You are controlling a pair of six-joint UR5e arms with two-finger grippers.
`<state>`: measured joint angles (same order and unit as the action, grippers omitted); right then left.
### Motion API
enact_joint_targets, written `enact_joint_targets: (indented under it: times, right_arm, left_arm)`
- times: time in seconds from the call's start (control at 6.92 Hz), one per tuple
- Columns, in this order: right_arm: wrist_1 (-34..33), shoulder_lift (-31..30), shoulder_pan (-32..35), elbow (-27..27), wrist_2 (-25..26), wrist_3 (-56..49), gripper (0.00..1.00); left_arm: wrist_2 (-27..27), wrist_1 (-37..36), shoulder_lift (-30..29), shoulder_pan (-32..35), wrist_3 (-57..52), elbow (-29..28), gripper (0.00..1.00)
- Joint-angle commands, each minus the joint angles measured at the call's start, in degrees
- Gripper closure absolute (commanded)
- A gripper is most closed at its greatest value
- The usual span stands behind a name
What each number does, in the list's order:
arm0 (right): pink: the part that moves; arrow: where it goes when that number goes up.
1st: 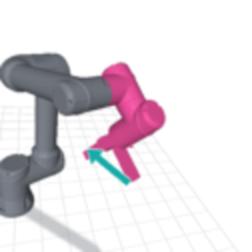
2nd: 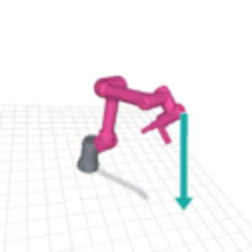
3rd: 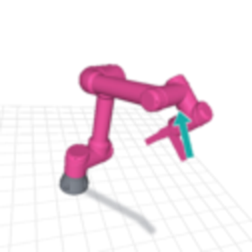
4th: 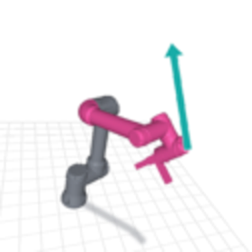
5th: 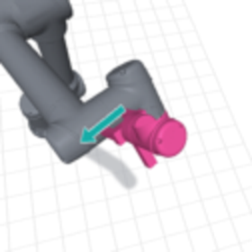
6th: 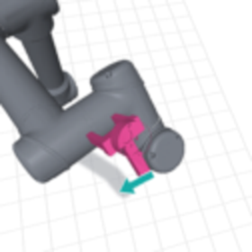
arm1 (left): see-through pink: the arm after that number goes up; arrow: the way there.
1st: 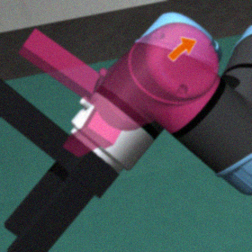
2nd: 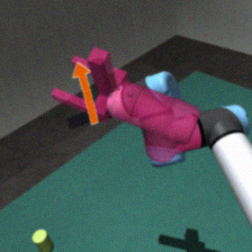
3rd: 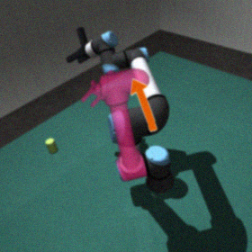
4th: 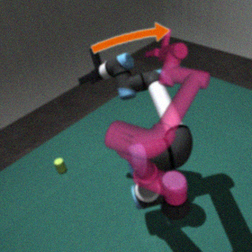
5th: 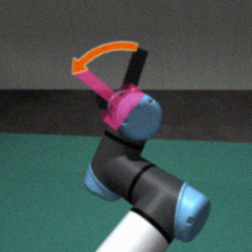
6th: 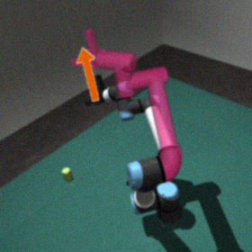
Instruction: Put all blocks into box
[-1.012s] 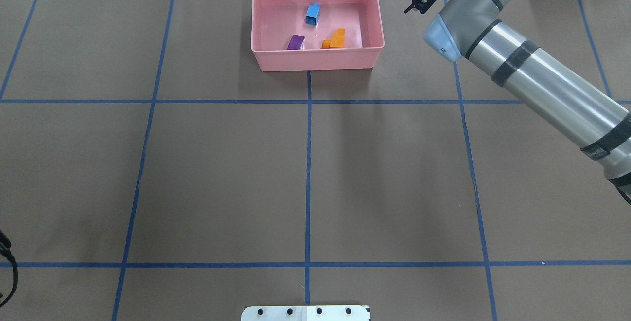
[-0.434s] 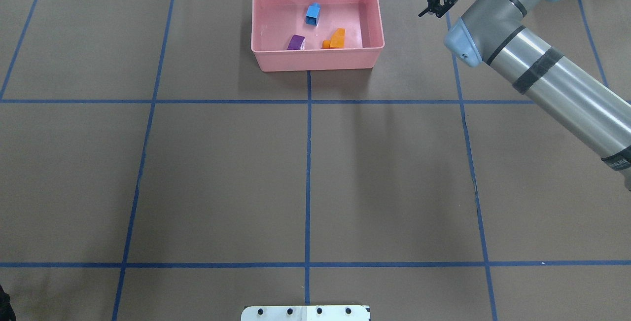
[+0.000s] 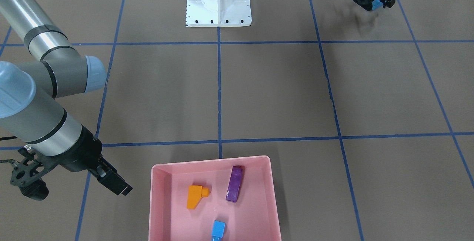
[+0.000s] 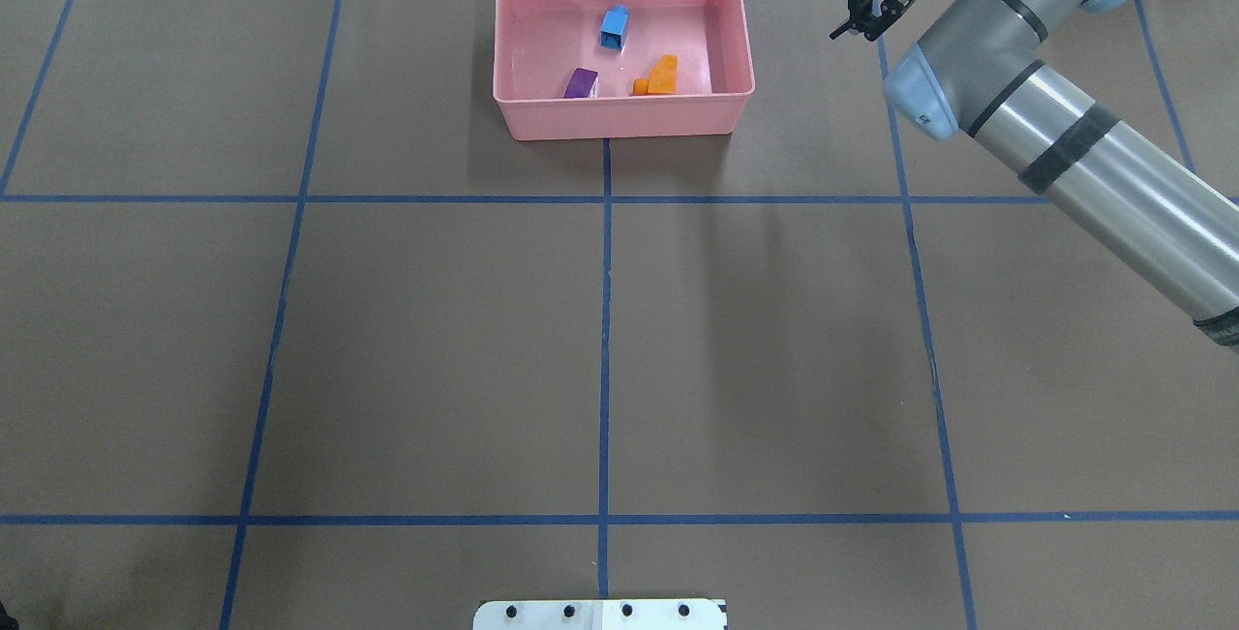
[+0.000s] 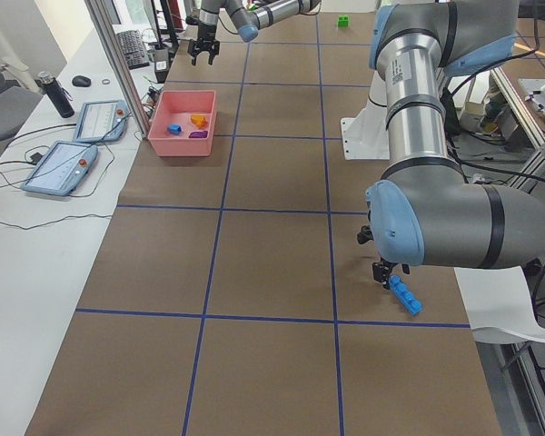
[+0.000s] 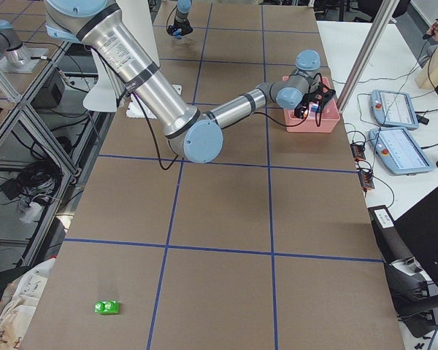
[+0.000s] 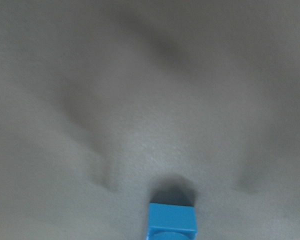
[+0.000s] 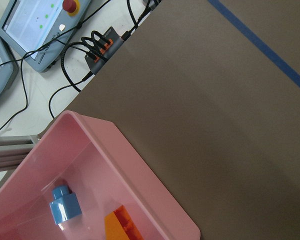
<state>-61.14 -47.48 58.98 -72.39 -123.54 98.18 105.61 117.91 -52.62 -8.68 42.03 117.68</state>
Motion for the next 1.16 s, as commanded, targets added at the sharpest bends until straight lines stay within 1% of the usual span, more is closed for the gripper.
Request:
enact_joint_targets:
  times: [0.0, 0.14, 0.29, 0.43, 0.58, 0.72, 0.87, 1.01]
  right_arm:
    - [0.0, -1.2, 0.7, -1.2, -1.6, -0.6, 0.01]
    - [0.0, -2.4, 1.7, -1.9, -2.0, -0.9, 0.01]
    - [0.1, -5.1, 1.9, -3.9, -2.1, -2.9, 0.01]
    - [0.0, -8.4, 2.5, -6.0, -2.6, -5.7, 0.01]
    - [0.1, -11.8, 3.9, -7.7, -3.7, -9.9, 0.01]
    - [0.1, -16.6, 5.3, -9.7, -4.6, -17.2, 0.02]
    - [0.1, -22.2, 6.1, -12.4, -4.9, -24.9, 0.02]
    - [0.1, -27.1, 7.2, -14.7, -5.0, -31.1, 0.02]
  left_arm:
    - [-0.1, 0.0, -0.2, -2.5, 2.2, -1.5, 0.31]
    - [-0.1, 0.0, -0.1, -2.5, 2.1, -1.7, 0.47]
    - [-0.1, 0.2, -0.2, -2.4, 2.2, -2.3, 0.77]
    - [0.0, 0.3, 0.0, -1.6, 2.5, -0.9, 1.0]
    - [0.6, 0.3, -0.1, 0.7, 2.4, 0.6, 1.0]
    - [2.5, 0.0, -0.5, 7.2, 1.6, 3.9, 1.0]
    - [6.9, 0.1, -3.4, 13.6, 1.6, 4.6, 1.0]
    - [7.8, -0.3, -10.4, 23.0, 1.5, 5.5, 1.0]
